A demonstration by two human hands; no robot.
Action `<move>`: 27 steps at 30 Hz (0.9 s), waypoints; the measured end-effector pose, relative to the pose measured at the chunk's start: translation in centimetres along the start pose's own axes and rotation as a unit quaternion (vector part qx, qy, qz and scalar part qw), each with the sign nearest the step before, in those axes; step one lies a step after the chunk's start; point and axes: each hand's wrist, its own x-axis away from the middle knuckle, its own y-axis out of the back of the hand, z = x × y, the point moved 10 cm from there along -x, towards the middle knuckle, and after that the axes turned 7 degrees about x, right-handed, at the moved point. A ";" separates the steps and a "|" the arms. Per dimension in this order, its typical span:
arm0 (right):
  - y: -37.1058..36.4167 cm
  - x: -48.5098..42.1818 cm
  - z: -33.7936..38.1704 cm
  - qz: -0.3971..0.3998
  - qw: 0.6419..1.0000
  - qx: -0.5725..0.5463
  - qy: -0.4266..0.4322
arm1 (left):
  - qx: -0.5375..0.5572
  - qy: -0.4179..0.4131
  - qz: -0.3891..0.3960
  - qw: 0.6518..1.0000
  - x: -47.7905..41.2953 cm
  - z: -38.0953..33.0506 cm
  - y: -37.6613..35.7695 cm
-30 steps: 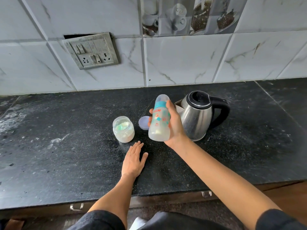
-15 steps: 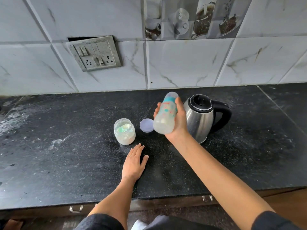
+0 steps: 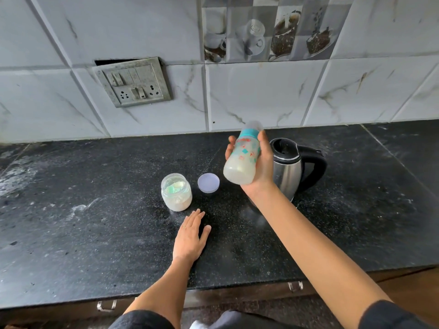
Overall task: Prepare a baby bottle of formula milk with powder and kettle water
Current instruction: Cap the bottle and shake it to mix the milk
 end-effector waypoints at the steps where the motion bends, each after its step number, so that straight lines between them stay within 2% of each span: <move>1: 0.0 0.0 -0.1 0.001 1.000 -0.004 -0.001 | -0.001 0.000 0.000 1.000 0.0 0.0 0.0; 5: -0.8 0.3 -2.0 0.041 0.996 0.075 -0.017 | 0.002 0.000 0.005 1.000 0.0 0.1 -0.1; 7: -0.4 -0.5 -1.4 0.018 0.999 0.043 0.001 | 0.004 0.001 0.005 1.000 0.0 0.0 -0.1; 10: -0.4 -0.4 -2.0 -0.010 0.998 -0.002 -0.055 | 0.012 0.000 0.003 1.000 0.1 -0.1 0.1; 12: -0.3 -0.5 -2.5 -0.013 0.997 0.018 -0.077 | 0.020 0.001 0.001 1.000 0.1 -0.1 0.2; 16: 0.3 -1.2 -1.5 -0.048 0.997 -0.034 -0.056 | 0.017 0.006 0.005 1.000 0.0 0.1 0.1; 20: -1.4 0.3 -2.7 0.023 0.994 0.063 -0.082 | 0.018 0.009 0.003 1.000 0.0 0.0 0.2; 22: -1.5 -0.2 -2.2 0.016 0.995 0.062 -0.074 | 0.018 0.011 0.002 1.000 0.0 0.0 0.3; 25: -0.3 -1.1 -1.5 -0.039 0.997 -0.001 -0.070 | 0.021 0.012 0.005 1.000 0.0 0.0 0.2; 27: -0.2 -0.6 -2.2 -0.030 0.995 0.045 -0.080 | 0.021 0.009 0.005 1.000 0.1 0.0 0.2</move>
